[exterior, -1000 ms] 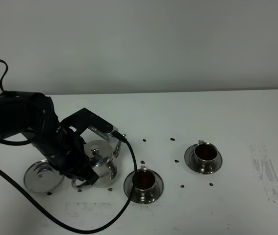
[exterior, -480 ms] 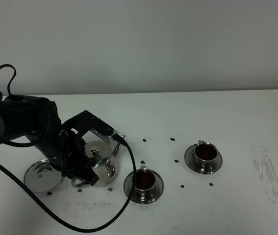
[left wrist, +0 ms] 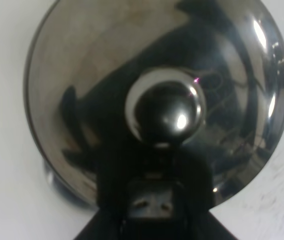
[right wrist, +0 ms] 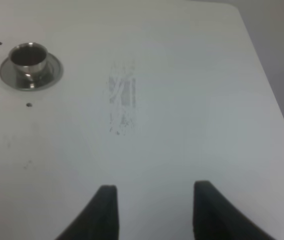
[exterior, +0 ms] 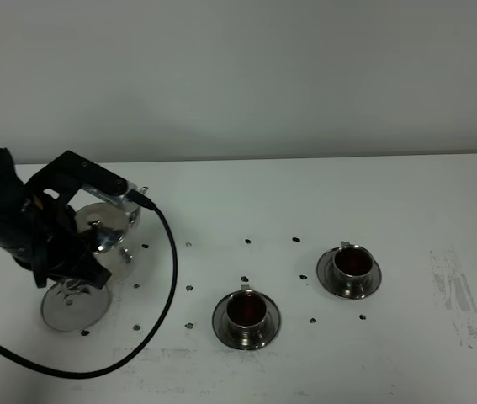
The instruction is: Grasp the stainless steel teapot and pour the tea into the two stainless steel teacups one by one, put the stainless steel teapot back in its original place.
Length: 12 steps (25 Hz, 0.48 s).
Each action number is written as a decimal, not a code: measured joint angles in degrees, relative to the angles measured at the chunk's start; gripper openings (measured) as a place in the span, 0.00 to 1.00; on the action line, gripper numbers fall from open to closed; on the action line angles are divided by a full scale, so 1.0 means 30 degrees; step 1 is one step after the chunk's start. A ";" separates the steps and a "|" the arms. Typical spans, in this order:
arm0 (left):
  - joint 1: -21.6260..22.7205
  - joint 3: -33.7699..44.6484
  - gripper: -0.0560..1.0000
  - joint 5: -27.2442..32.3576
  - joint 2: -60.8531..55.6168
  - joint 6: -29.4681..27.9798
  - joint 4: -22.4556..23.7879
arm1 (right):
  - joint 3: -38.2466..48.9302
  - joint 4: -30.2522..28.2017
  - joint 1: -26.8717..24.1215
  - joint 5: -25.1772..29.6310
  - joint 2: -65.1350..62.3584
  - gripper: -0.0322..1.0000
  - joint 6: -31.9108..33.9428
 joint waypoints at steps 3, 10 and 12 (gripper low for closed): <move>0.0850 0.0728 0.24 0.0230 -0.0552 -0.0339 0.0000 | 0.0000 0.0000 0.0000 0.0000 0.0000 0.36 0.0000; 0.2056 0.1576 0.24 -0.0356 -0.0610 -0.1267 0.0000 | 0.0000 0.0000 0.0000 0.0000 0.0000 0.36 0.0000; 0.2207 0.2028 0.24 -0.0769 -0.0610 -0.1362 0.0000 | 0.0000 0.0000 0.0000 0.0000 0.0000 0.36 0.0000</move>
